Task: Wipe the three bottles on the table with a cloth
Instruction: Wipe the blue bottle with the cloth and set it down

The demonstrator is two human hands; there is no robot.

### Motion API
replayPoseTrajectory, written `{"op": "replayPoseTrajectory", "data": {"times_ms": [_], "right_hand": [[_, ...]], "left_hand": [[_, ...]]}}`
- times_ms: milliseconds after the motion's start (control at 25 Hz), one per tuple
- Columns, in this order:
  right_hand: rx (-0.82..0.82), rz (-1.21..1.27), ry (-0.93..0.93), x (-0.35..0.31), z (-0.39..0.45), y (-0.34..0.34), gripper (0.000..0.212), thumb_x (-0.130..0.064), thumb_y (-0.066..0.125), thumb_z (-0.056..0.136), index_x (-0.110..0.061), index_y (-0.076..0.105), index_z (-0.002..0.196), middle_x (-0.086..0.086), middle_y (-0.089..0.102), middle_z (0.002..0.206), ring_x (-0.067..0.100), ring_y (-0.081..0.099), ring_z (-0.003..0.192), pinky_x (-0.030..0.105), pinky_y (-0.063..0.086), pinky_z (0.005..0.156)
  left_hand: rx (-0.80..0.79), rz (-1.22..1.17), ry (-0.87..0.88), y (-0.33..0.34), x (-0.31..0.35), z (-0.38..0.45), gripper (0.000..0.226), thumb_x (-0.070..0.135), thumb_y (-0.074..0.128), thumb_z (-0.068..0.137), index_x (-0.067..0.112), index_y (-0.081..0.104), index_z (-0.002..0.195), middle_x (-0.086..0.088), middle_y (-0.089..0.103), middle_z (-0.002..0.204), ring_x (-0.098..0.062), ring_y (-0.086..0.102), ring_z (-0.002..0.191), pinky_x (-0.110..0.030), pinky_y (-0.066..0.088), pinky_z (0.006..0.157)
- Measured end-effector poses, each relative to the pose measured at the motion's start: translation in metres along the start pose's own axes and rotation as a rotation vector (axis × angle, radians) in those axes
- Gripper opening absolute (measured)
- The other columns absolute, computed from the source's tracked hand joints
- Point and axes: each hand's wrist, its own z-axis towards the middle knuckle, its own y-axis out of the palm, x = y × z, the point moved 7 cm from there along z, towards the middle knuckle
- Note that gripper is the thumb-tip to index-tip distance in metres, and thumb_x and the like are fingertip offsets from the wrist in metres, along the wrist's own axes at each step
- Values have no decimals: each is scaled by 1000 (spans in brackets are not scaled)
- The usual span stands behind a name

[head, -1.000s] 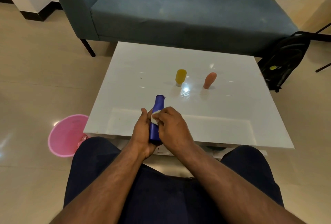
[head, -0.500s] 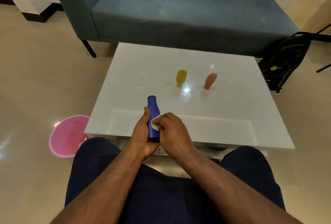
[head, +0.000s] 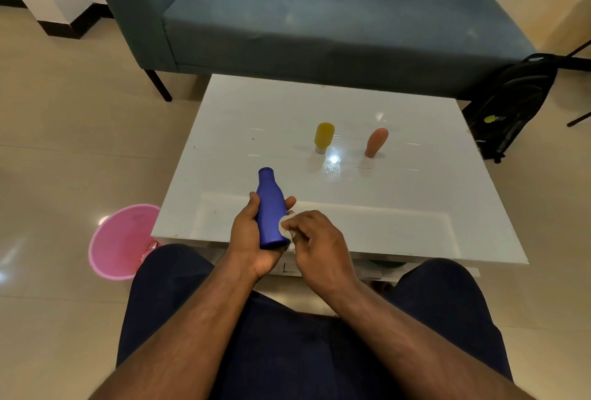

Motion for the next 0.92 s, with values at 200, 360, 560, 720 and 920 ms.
{"op": "replayPoseTrajectory", "data": {"times_ms": [200, 360, 560, 720, 920], "right_hand": [[38, 61, 58, 3, 30, -10, 17, -6, 59, 90, -15, 71, 98, -7, 61, 99, 5, 59, 90, 24, 53, 81], [42, 137, 181, 10, 58, -16, 14, -13, 58, 91, -18, 70, 97, -8, 63, 100, 8, 61, 90, 33, 54, 83], [-20, 62, 70, -4, 9, 0, 20, -5, 57, 90, -20, 69, 97, -11, 62, 101, 2, 57, 97, 17, 48, 86], [17, 109, 104, 6, 24, -7, 18, -7, 59, 90, -21, 70, 96, -12, 61, 99, 4, 60, 92, 24, 54, 81], [27, 141, 174, 10, 49, -15, 13, -20, 57, 94, -20, 68, 101, -5, 61, 104, 9, 60, 90, 34, 55, 81]], "left_hand": [[-17, 62, -38, 4, -6, -4, 43, 47, 57, 98, 12, 65, 121, -12, 75, 98, -24, 71, 81, -40, 55, 80], [-33, 87, -34, 9, -9, -9, 37, 43, 56, 99, 14, 65, 120, -12, 76, 96, -24, 75, 77, -42, 59, 74], [-3, -11, -35, 0, -2, 0, 53, 45, 55, 99, 10, 58, 139, -13, 74, 114, -25, 73, 90, -39, 56, 90], [-9, 78, -45, 4, -6, -3, 41, 42, 58, 98, 11, 64, 125, -12, 75, 99, -24, 71, 81, -41, 58, 78], [7, 165, -19, 6, -7, -8, 33, 41, 58, 98, 15, 65, 117, -10, 76, 91, -21, 74, 73, -41, 62, 69]]}}
